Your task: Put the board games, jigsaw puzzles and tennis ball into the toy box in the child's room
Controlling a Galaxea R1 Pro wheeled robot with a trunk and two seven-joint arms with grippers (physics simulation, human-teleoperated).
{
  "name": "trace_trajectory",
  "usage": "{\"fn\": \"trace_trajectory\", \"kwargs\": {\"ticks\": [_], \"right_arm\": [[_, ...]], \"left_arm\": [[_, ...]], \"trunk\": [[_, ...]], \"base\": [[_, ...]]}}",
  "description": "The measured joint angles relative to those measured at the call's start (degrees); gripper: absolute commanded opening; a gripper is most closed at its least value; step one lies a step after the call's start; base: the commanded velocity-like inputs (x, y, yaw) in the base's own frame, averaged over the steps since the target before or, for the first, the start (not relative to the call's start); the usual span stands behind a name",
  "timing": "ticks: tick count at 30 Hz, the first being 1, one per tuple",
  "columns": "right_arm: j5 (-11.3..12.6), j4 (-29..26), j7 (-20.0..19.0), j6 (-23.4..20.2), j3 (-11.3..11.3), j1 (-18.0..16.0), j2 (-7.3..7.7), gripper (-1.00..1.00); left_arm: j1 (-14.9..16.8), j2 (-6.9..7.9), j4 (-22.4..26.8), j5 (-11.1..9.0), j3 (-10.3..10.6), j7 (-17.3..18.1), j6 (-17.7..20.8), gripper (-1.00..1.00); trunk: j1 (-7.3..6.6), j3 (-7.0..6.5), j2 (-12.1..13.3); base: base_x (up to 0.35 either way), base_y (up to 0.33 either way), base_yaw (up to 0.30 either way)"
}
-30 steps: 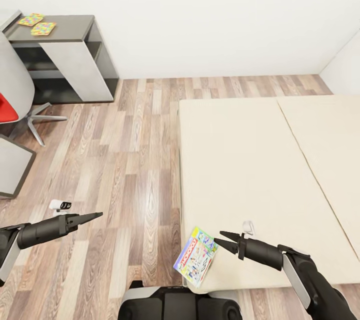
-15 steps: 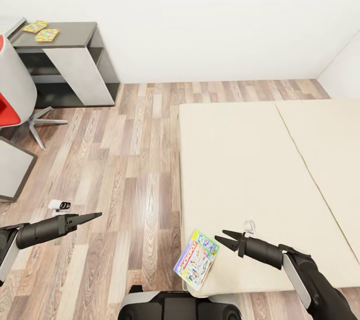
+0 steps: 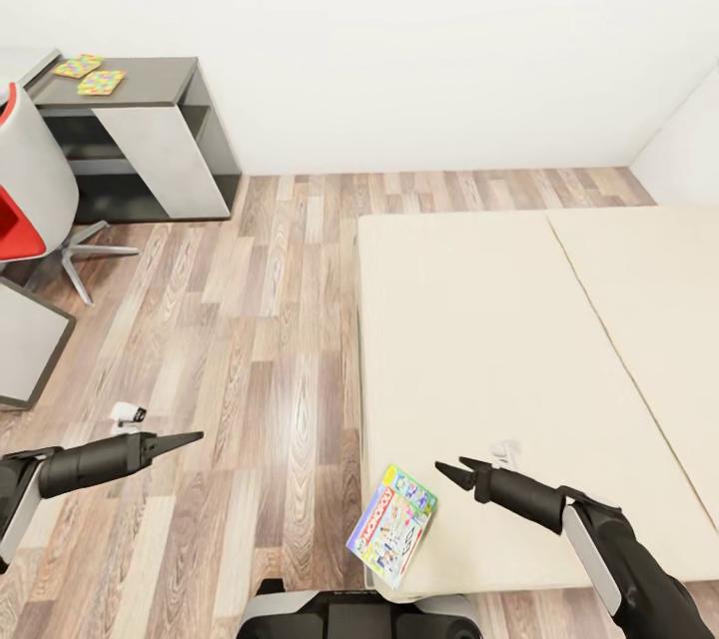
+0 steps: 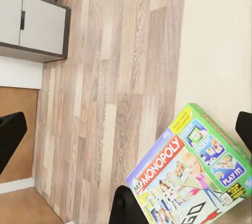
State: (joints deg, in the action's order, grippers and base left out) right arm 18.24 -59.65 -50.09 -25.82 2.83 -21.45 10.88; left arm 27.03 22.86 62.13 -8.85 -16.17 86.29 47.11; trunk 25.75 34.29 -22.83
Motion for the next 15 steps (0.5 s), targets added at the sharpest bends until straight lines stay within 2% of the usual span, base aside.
{"fn": "trace_trajectory", "kwargs": {"ticks": [6,15], "right_arm": [[0.1,-0.2,2.0,-1.0,0.0,0.0,-0.05,1.0],[0.2,-1.8,4.2,-2.0,0.1,0.0,-0.05,1.0]], "left_arm": [[0.1,-0.1,0.0,1.4,0.1,-4.8,0.0,1.0],[0.2,-0.24,0.0,2.1,0.0,-13.9,0.4,1.0]], "trunk": [[0.0,-0.56,0.0],[0.0,-1.41,0.0]], "base": [[0.0,0.0,0.0],[0.0,0.0,0.0]]}}
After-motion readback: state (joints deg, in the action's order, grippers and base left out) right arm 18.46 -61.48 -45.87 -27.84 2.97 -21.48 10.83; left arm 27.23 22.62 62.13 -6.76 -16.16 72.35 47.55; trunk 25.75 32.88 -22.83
